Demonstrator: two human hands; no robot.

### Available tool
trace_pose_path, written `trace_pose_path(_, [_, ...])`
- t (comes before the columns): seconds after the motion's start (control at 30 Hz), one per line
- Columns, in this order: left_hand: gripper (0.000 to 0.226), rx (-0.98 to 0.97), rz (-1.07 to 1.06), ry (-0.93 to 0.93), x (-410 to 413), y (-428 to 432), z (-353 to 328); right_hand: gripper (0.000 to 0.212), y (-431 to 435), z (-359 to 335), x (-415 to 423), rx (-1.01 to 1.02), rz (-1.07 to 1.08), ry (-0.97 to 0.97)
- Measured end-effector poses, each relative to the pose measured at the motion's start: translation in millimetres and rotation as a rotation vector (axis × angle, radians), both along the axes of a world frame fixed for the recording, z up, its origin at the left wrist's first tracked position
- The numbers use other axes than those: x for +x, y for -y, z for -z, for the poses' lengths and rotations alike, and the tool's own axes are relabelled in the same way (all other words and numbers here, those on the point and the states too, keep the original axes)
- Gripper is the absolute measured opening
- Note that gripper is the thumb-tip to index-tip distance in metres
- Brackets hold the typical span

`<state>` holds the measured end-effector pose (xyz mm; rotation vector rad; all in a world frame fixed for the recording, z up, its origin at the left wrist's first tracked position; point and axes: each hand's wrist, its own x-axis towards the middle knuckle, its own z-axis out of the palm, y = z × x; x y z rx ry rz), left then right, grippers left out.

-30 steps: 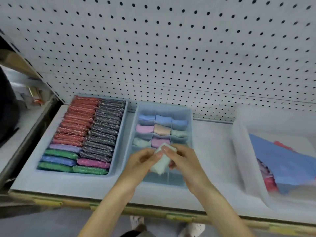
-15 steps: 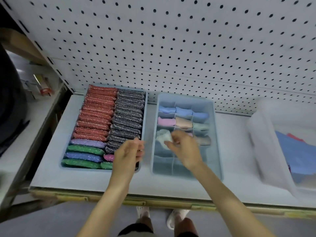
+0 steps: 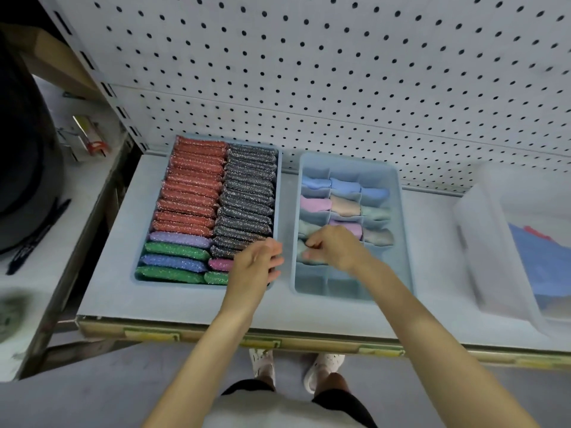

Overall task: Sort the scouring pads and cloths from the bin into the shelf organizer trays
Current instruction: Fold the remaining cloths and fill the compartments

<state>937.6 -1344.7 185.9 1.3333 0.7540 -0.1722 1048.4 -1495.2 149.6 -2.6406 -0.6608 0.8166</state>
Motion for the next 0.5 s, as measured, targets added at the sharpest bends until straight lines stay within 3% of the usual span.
trace_pose_path(0.2, [0.031, -0.014, 0.084, 0.016, -2.3, 7.1, -1.5, 0.046, -0.5, -5.3, -10.2, -0.089, -0.076, 0.053])
trace_pose_path(0.3, [0.028, -0.013, 0.113, 0.020, 0.7, 12.8, -4.7, 0.023, 9.3, -7.8, -11.3, 0.048, 0.043, 0.016])
trace_pose_path(0.37, [0.025, 0.018, 0.162, 0.054, 2.1, 17.9, -3.9, 0.018, 26.8, -16.6, -12.3, 0.177, 0.186, 0.060])
trace_pose_path(0.5, [0.035, 0.442, 0.393, 0.205, 7.4, 35.2, 1.3, 0.016, 90.1, -37.5, -16.7, 0.301, 0.417, 0.153])
